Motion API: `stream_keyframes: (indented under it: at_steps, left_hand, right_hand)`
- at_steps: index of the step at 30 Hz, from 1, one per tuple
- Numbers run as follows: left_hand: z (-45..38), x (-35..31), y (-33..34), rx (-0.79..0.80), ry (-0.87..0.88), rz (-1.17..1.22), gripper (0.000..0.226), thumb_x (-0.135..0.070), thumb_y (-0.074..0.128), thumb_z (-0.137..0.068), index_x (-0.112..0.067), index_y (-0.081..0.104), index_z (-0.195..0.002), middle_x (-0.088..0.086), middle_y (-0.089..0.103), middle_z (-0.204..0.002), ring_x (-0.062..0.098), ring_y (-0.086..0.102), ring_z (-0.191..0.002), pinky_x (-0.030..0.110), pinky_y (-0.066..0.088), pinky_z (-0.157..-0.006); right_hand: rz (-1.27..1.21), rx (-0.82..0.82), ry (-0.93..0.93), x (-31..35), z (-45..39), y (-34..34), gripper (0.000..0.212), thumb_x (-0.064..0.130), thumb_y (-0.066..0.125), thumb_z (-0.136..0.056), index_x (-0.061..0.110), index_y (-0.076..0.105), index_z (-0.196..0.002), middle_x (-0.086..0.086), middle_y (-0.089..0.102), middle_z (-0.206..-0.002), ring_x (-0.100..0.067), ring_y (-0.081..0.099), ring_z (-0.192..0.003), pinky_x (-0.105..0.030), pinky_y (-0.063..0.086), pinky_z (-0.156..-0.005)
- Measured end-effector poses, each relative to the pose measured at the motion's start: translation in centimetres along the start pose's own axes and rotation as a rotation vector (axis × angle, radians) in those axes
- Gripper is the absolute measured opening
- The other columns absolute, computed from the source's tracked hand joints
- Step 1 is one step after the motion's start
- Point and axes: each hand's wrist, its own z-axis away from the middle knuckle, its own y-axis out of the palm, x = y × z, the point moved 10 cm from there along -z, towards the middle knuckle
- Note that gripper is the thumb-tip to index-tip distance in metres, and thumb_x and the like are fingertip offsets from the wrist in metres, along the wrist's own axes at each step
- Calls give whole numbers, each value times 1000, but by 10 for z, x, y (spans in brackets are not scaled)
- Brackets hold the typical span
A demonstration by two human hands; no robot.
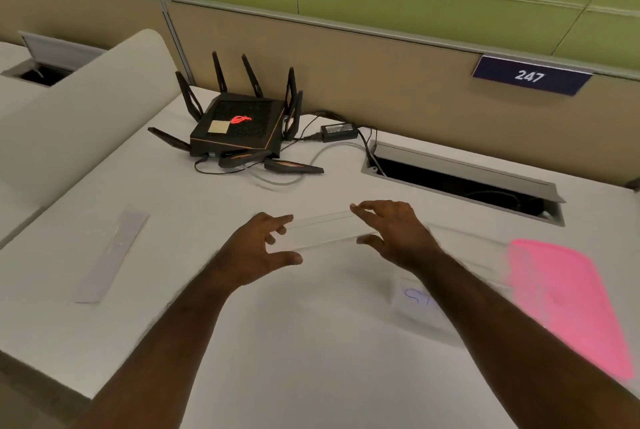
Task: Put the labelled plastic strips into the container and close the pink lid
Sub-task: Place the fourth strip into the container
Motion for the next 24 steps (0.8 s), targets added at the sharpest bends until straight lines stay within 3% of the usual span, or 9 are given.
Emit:
stream_keyframes:
  at_steps: [2,8,12,15,18,21,24]
  left_hand:
    - [-8,-27,12,2,120,-103,72,-47,81,-69,-40,49,-134,-19,55,-109,5,55,-96,24,48,-83]
    - [-34,-95,58,22,298,-288,60,-54,64,-82,-36,49,-137,-13,56,-131,12,50,-120,36,42,-103]
    - [-48,-131,96,81,339,-292,54,-58,59,-84,-36,53,-134,-12,56,-137,12,47,-126,35,37,-105]
    - [-52,-161,121,84,429,-375,48,-58,54,-87,-35,58,-129,-13,59,-132,13,48,-123,37,35,-103]
    - [-52,-186,143,69,494,-457,45,-57,53,-87,-34,61,-125,-10,59,-126,15,50,-119,40,33,-103]
    - [-53,-198,166,76,492,-589,45,-57,49,-89,-34,60,-127,-7,55,-130,18,43,-129,53,11,-116]
    - [-53,-205,188,76,514,-753,44,-55,49,-90,-34,60,-127,-5,55,-134,22,33,-139,65,-7,-113]
  right_hand:
    - [-2,9,49,-24,22,-11,61,47,57,-90,28,40,-146,0,50,-145,-22,43,-132,-39,29,-105]
    - [-14,-2,200,-89,90,-45,56,51,54,-90,31,46,-141,4,54,-142,-19,49,-128,-38,32,-104]
    - [-35,-4,301,-123,129,-62,50,52,56,-88,33,55,-134,7,60,-135,-17,56,-123,-38,37,-103]
    - [-18,-21,366,-144,157,-70,44,49,62,-86,31,62,-127,5,66,-127,-18,59,-119,-33,39,-98]
    - [51,-27,433,-161,181,-72,41,51,64,-83,32,67,-120,3,69,-120,-22,59,-112,-37,41,-92]
    - [151,-3,532,-173,202,-67,43,56,62,-82,36,66,-120,5,67,-119,-23,55,-110,-40,36,-89]
    - [217,26,597,-178,214,-57,43,58,63,-81,37,67,-118,8,68,-118,-23,53,-109,-40,31,-87]
